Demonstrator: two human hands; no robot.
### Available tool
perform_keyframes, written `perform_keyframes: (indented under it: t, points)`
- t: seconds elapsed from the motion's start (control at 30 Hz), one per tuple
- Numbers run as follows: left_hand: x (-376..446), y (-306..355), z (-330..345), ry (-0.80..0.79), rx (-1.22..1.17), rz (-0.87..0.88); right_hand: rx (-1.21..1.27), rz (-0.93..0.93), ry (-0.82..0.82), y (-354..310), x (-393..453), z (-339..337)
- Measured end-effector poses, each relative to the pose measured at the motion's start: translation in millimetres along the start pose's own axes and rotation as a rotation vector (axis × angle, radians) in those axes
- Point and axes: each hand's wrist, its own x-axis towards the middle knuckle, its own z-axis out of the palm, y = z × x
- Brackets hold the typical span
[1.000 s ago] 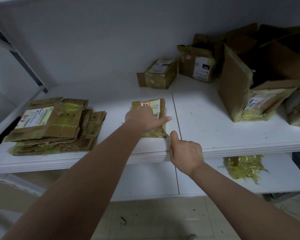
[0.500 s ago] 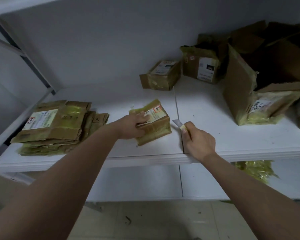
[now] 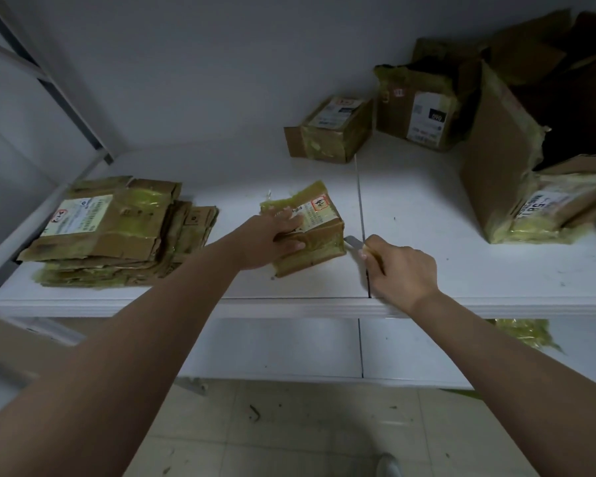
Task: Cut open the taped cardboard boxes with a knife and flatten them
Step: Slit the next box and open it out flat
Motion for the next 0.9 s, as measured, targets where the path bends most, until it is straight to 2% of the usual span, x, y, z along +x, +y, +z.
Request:
perform_keyframes:
  t: [0.13, 0.23, 0.33, 0.47, 0.6, 0.8, 0.9]
  points:
    - [-1.2, -0.6, -1.1, -0.008, 0.003, 0.005, -0.096, -0.033, 0.017, -2.4, -5.6, 1.9]
    - [-4.2, 1.2, -0.7, 0.014, 0.008, 0.011, -0.038, -0.014, 0.187, -0.4, -12.3, 12.3]
    - [-5.8, 3.8, 3.0, 0.057, 0.040, 0.048, 0.035, 0.045, 0.275, 2.5, -13.3, 16.1]
    - [-4.4, 1.0, 11.7, 0.152, 0.148, 0.058, 0.126, -0.069, 0.408, -1.1, -9.8, 15.9]
    - [-1.6, 1.0, 14.1, 0.188, 0.260, 0.065, 0.279, -0.242, 0.342, -10.3, -4.2, 16.4]
    - [-0.9, -0.8, 8.6, 0.166, 0.313, 0.066, 0.224, -0.489, 0.266, -26.0, 8.2, 9.2]
    - [-4.0, 0.2, 6.5, 0.153, 0.292, 0.059, 0.176, -0.546, 0.191, -32.6, 12.6, 8.6]
